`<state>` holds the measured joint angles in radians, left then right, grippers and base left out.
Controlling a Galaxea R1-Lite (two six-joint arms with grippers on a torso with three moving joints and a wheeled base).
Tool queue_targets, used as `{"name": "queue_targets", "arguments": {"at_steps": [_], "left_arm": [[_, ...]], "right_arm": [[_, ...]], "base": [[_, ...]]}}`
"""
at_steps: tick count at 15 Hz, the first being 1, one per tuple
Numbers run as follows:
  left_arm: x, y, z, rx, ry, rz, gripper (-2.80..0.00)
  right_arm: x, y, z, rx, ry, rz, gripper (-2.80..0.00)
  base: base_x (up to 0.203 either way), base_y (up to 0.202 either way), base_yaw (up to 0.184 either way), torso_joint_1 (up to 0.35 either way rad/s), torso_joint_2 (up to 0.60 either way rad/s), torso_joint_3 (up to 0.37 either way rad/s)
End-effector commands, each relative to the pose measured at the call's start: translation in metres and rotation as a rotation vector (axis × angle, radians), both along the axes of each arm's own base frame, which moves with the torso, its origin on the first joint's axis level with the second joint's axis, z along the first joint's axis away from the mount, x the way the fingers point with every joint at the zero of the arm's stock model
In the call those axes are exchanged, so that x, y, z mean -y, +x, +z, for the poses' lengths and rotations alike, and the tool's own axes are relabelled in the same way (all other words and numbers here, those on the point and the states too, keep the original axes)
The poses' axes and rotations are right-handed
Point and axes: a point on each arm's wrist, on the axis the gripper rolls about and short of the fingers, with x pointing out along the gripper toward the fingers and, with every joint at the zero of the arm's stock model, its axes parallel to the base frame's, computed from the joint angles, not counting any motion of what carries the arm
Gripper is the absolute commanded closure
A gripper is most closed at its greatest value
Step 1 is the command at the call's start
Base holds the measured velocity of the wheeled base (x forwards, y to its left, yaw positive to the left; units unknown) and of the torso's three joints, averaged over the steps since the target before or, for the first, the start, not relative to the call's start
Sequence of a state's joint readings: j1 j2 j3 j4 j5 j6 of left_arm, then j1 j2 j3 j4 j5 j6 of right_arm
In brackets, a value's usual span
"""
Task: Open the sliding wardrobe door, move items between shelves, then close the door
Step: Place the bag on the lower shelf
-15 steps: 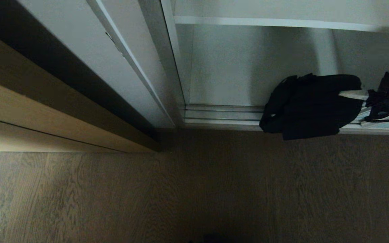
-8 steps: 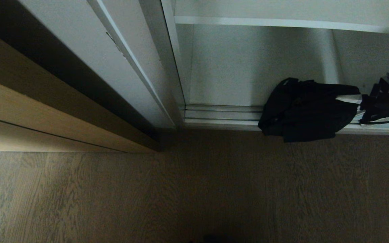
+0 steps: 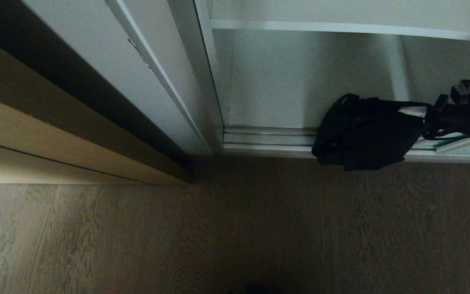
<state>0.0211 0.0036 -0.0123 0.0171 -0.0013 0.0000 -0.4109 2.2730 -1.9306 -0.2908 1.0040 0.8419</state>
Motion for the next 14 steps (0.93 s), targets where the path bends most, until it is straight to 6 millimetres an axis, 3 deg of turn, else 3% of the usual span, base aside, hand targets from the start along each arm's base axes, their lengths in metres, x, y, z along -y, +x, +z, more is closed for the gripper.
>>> {"name": "queue_targets", "arguments": {"at_steps": [1, 4, 6, 8, 10, 14], "left_arm": [[0.000, 0.000, 0.000, 0.001, 0.000, 0.000, 0.00], [0.000, 0.000, 0.000, 0.001, 0.000, 0.000, 0.00], [0.000, 0.000, 0.000, 0.001, 0.000, 0.001, 0.00], [0.000, 0.000, 0.000, 0.001, 0.000, 0.000, 0.00], [0.000, 0.000, 0.000, 0.001, 0.000, 0.002, 0.00], [0.000, 0.000, 0.000, 0.001, 0.000, 0.001, 0.00]], "right_arm": [[-0.010, -0.006, 0.022, 0.062, -0.024, 0.025, 0.00], [-0.016, -0.019, 0.048, 0.141, -0.057, 0.025, 0.00], [-0.022, -0.039, 0.078, 0.199, -0.070, 0.029, 0.00], [-0.019, -0.046, 0.088, 0.254, -0.046, 0.038, 0.00], [-0.014, -0.042, 0.072, 0.257, 0.001, 0.052, 0.00], [0.002, -0.017, 0.007, 0.203, 0.079, 0.087, 0.00]], "base": [[0.000, 0.000, 0.000, 0.000, 0.00, 0.000], [0.000, 0.000, 0.000, 0.000, 0.00, 0.000], [0.000, 0.000, 0.000, 0.000, 0.00, 0.000], [0.000, 0.000, 0.000, 0.000, 0.00, 0.000], [0.000, 0.000, 0.000, 0.000, 0.00, 0.000], [0.000, 0.000, 0.000, 0.000, 0.00, 0.000]]}}
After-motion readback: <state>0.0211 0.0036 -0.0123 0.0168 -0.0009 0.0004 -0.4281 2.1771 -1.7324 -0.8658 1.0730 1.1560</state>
